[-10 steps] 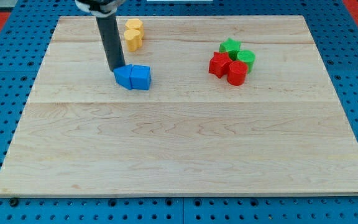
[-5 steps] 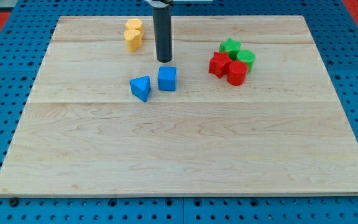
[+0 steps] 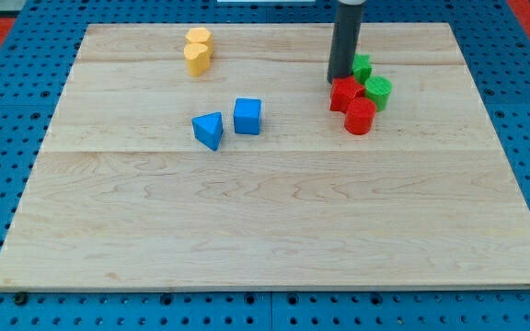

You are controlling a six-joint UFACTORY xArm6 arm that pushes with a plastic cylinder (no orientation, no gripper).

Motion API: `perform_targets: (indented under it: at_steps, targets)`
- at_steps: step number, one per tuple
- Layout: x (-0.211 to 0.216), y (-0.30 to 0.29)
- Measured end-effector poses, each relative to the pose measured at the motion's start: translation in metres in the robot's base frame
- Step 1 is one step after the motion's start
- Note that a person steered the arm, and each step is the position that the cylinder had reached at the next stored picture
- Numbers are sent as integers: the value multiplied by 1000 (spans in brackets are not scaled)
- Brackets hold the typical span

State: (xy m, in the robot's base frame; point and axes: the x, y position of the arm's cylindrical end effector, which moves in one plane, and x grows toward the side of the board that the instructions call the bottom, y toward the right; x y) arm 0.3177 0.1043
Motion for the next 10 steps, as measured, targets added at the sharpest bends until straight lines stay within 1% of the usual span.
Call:
perform_targets:
  at_steps: [1,2,3,4,5,6,7,8,9,10]
  targets:
    - [18,0]
    - [69,22]
    - [97,58]
    - [52,73]
    - [-9,55]
    - [-34,48]
    - [-33,-1]
    - [-33,2]
    - [-33,-40]
    - [-33,-48]
